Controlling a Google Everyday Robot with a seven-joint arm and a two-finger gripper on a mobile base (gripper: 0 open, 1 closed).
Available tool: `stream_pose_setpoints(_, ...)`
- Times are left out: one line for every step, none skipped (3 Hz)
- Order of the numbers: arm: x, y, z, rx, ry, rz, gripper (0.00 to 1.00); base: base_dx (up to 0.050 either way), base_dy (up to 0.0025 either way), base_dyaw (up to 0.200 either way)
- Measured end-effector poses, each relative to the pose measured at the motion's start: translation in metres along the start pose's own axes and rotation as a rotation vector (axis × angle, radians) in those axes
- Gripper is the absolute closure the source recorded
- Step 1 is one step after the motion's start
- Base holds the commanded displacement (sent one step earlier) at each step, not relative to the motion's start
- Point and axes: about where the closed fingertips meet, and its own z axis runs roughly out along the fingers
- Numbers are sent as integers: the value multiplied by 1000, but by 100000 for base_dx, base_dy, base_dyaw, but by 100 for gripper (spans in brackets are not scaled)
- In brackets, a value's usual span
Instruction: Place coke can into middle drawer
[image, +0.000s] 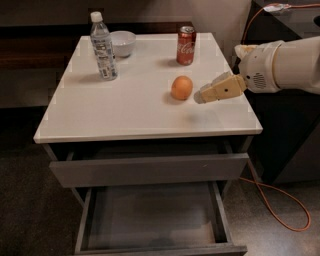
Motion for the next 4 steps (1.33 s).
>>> stream_pose_setpoints(0,0,0,0,0,0,0,4949,0,-7)
stream_pose_setpoints(0,0,0,0,0,0,0,0,0,0)
stream_pose_setpoints(-3,-3,6,3,10,18,0,0,0,0)
stream_pose_setpoints(-8,-14,18,9,4,51,0,0,0,0)
